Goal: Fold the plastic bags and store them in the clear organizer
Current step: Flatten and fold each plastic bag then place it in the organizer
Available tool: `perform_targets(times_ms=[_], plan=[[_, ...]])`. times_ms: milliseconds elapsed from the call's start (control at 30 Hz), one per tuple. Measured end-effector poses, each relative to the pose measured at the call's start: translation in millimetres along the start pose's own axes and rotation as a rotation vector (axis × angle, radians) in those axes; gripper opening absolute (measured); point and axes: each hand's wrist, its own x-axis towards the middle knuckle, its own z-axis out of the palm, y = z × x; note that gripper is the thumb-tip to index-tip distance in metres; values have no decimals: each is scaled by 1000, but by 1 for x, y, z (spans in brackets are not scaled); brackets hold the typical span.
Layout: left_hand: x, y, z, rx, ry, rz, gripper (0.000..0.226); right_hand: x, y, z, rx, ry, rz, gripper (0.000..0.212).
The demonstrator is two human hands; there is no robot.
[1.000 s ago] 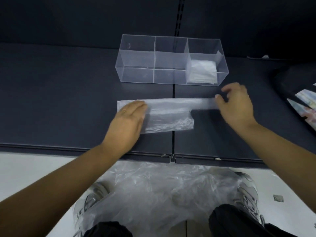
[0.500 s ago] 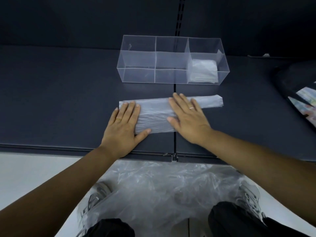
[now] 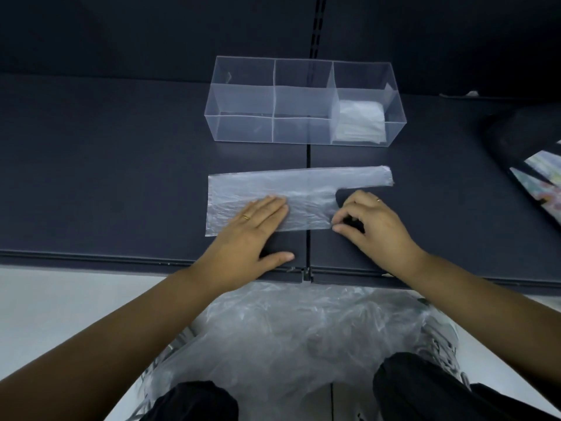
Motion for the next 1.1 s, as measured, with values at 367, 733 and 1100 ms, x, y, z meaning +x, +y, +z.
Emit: perform_targets(times_ms=[367, 733, 1100], plan=[[7, 15, 2, 115, 279, 79, 26, -7, -9, -41, 89, -185, 188, 9], [-7, 25, -17, -251, 172, -184, 17, -6, -14, -19, 183, -65, 183, 4], [-21, -28, -42, -382, 422, -769, 15, 31, 15, -16, 446, 46, 488, 22]])
